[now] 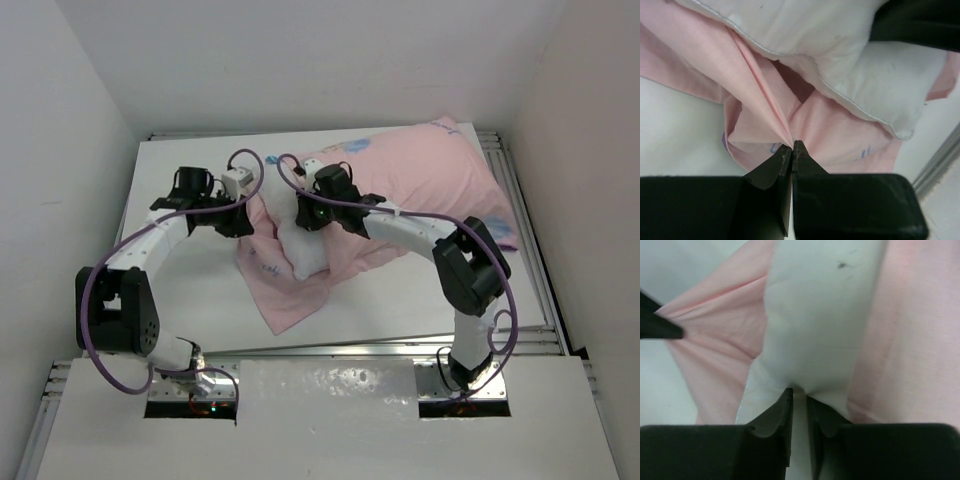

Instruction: Put the pillow into the pillowcase

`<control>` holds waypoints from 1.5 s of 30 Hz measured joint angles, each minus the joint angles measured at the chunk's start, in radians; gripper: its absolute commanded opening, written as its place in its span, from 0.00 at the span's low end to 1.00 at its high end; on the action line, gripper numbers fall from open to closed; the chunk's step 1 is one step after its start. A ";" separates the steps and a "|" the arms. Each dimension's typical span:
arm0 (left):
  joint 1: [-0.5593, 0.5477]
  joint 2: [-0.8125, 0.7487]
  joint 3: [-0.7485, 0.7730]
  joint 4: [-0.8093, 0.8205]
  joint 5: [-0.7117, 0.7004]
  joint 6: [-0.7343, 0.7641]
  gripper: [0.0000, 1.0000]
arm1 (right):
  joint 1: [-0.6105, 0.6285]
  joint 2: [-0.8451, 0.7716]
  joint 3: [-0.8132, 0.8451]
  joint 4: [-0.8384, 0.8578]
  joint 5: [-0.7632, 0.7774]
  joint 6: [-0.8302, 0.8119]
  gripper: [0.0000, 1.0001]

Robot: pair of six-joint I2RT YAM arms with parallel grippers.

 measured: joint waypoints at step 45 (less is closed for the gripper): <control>-0.022 0.108 -0.095 0.186 -0.092 -0.192 0.57 | 0.204 0.214 -0.142 0.472 -0.056 0.003 0.00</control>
